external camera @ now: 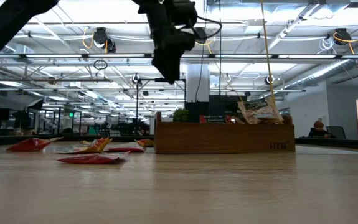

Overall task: Pick & Place Tea
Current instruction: Put the red tea bag into the middle section of the wooden organizer

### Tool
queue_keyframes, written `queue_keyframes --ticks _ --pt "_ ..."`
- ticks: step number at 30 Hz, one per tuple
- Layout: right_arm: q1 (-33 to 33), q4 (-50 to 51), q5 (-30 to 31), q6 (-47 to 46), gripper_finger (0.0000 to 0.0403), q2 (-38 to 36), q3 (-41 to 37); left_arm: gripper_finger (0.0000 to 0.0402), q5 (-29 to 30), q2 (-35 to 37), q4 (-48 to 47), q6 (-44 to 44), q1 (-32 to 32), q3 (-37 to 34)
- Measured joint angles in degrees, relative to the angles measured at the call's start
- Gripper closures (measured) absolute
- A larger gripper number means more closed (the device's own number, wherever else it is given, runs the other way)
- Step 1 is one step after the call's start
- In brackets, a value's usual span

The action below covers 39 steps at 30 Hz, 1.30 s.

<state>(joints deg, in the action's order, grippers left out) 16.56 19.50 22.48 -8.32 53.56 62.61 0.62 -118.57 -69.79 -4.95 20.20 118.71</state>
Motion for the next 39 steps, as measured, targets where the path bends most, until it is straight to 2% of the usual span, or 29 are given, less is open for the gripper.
queue_keyframes --ticks 19,27,39 --pt "0.00 0.40 0.02 -1.49 0.0206 0.00 0.00 0.0156 1.12 -9.79 -0.20 3.60 -6.18 -0.07" --pt "0.00 0.68 -0.02 -1.46 0.0206 0.00 0.00 0.0156 2.52 -9.27 7.37 2.64 -7.17 -9.11" --pt "0.00 0.73 -0.07 -1.49 0.0206 0.00 0.00 0.0156 7.67 -9.19 16.43 -0.52 -9.50 -15.60"
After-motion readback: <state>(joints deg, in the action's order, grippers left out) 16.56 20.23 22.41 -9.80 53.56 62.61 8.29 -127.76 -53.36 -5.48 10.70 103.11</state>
